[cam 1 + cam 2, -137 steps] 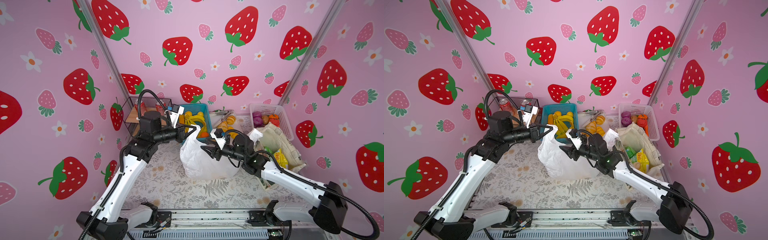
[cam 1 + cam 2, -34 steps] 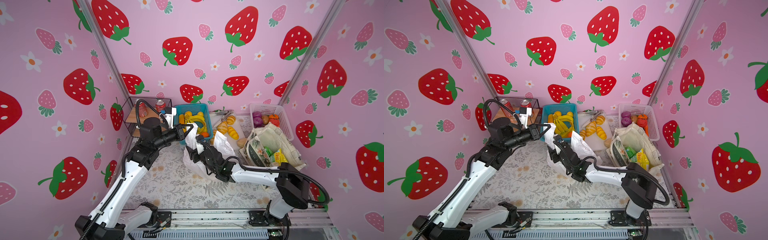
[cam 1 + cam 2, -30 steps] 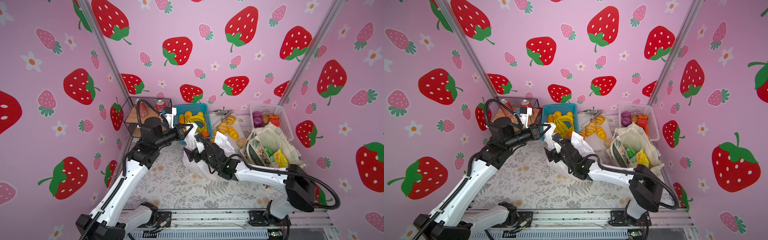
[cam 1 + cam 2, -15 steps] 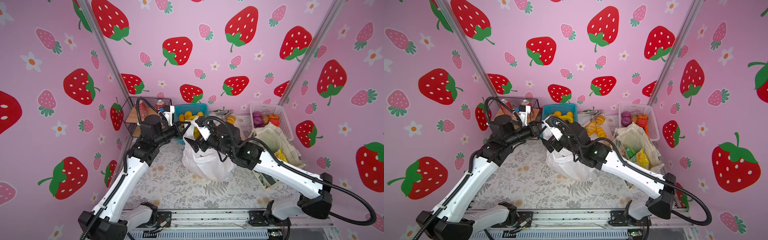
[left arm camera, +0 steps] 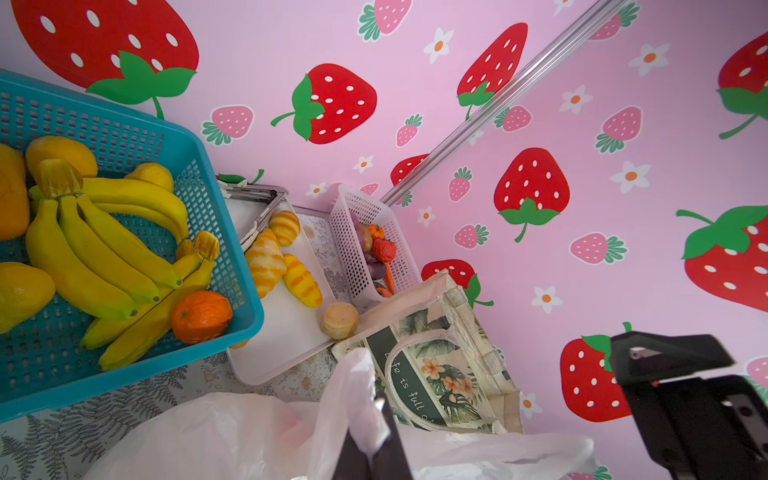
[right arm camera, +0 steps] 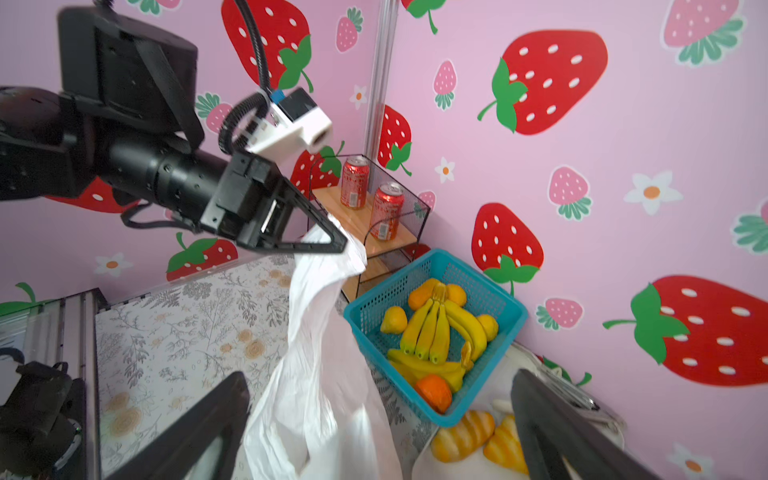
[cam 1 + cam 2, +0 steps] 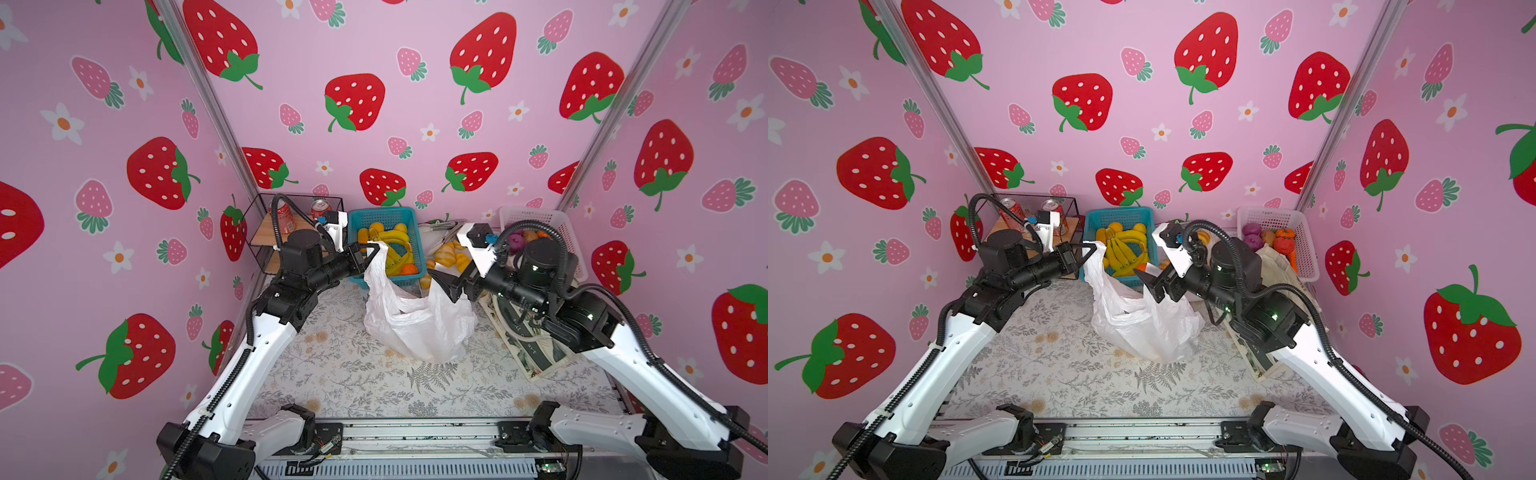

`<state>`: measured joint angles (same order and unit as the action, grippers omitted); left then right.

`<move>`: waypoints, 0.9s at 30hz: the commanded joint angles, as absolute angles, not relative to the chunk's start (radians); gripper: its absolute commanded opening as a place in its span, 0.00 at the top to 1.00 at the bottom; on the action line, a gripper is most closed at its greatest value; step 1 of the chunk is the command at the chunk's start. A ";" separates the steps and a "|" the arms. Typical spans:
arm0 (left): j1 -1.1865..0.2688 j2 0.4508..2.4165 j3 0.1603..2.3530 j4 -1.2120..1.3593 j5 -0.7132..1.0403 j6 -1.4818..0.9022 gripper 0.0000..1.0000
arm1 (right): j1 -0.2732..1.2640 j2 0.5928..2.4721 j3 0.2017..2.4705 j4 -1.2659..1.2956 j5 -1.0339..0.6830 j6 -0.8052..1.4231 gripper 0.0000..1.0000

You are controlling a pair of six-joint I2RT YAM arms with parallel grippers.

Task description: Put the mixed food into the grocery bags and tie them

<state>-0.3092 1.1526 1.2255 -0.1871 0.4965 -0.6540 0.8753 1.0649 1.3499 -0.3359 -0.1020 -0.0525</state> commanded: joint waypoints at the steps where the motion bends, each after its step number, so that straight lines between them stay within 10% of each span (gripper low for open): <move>1: -0.300 1.150 1.273 -0.198 0.490 -0.640 1.00 | 0.789 0.982 1.212 -0.336 -0.271 -0.010 0.00; 10: -0.296 1.149 1.267 -0.208 0.491 -0.638 1.00 | 0.603 0.841 0.781 0.131 -0.581 0.101 0.05; 18: -0.291 1.147 1.282 -0.244 0.494 -0.614 1.00 | 0.601 0.947 0.678 0.389 -0.613 0.124 0.51; 23: -0.282 1.123 1.324 -0.297 0.511 -0.496 0.67 | 0.576 1.007 0.698 0.399 -0.682 0.120 0.86; 27: -0.280 1.059 1.339 -0.316 0.499 -0.359 0.49 | 0.550 1.060 0.727 0.384 -0.799 0.125 0.93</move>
<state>-0.2855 1.1198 1.2800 -0.2977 0.4957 -0.4843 0.5659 1.0389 0.6868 0.3523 -0.6865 0.1303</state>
